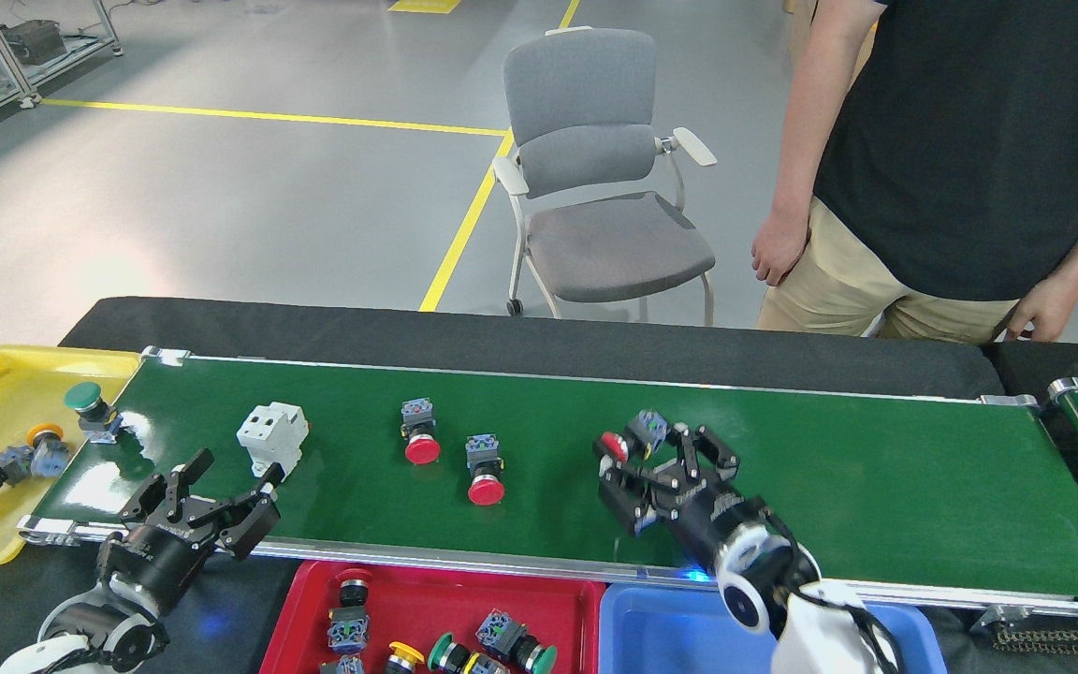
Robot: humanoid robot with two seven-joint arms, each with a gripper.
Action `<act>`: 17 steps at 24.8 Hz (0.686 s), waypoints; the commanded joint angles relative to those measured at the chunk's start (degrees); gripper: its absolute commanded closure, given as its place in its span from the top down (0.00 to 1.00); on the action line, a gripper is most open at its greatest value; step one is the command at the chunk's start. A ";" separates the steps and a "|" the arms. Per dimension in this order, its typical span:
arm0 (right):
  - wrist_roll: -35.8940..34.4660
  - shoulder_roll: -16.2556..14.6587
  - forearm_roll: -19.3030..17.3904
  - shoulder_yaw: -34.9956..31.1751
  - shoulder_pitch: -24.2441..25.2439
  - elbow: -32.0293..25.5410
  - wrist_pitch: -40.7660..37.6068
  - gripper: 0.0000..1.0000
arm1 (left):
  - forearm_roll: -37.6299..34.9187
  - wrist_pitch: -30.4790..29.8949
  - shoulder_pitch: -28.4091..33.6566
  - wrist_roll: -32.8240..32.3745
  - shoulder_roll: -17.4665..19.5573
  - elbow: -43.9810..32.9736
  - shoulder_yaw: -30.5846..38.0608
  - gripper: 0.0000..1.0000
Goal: Pick switch part from conveyor to tray
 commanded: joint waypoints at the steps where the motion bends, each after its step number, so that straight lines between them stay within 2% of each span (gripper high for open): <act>1: 1.14 1.02 -0.31 0.64 0.62 -1.95 -8.27 0.47 | -0.74 2.58 -2.37 0.53 0.95 1.51 -1.11 1.00; 3: 1.41 2.07 -0.31 3.37 1.06 -1.95 -9.51 0.50 | -0.83 2.93 -3.25 0.62 0.95 2.74 -1.29 1.00; 4: 1.49 2.16 -0.23 5.65 1.24 -1.95 -9.51 0.60 | -0.83 3.28 -3.69 0.79 0.86 3.71 -1.46 0.96; 5: 1.49 2.34 -0.23 6.62 1.33 -1.95 -9.51 0.78 | -0.83 4.16 -3.95 0.88 0.69 4.24 -1.55 0.89; 6: 1.93 2.34 -0.23 7.59 1.41 -1.95 -9.51 1.00 | -0.83 6.18 -4.30 0.97 0.34 5.12 -1.64 0.67; 7: 2.37 2.43 -0.23 7.77 1.41 -1.77 -9.51 1.00 | -0.83 7.94 -4.48 0.97 0.07 5.91 -1.64 0.39; 8: 2.72 2.51 -0.23 7.77 1.41 -1.69 -9.51 1.00 | -0.66 8.56 -4.74 1.23 -0.19 6.96 -1.81 0.20; 9: 2.99 2.60 -0.40 7.59 1.41 -1.77 -9.51 1.00 | -0.30 8.47 -5.09 1.76 -0.28 7.75 -1.90 0.11; 12: 3.08 2.78 -0.58 6.28 0.89 -1.95 -9.51 1.00 | -0.22 8.47 -5.09 7.20 -0.37 7.84 -1.99 0.01; 14: 3.16 2.86 -0.67 3.11 0.80 -1.86 -9.51 1.00 | -0.48 8.47 -5.01 10.02 -0.37 7.75 -2.60 0.00; 17: 3.25 2.78 -0.75 -4.00 0.89 -3.97 -6.87 1.00 | -0.13 7.77 -4.04 10.46 -0.63 4.95 -3.13 0.00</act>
